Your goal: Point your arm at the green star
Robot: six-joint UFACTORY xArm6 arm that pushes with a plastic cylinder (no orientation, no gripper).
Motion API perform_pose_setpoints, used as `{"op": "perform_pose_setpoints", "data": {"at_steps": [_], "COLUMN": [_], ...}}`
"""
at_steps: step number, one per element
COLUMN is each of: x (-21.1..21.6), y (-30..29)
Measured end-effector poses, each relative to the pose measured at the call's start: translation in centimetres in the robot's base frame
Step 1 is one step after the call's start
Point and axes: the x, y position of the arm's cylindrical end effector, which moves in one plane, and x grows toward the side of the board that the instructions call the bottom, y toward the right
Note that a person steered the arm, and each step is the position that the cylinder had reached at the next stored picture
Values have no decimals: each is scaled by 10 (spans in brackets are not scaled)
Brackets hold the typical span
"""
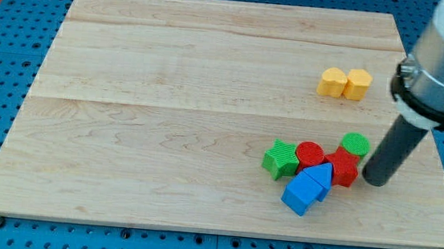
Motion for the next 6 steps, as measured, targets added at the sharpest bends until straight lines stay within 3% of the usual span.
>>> {"op": "perform_pose_setpoints", "data": {"at_steps": [1,3,4,5,6], "x": [-43,-52,-68,-48,17], "y": [20,-140,-174,-239,-249]}}
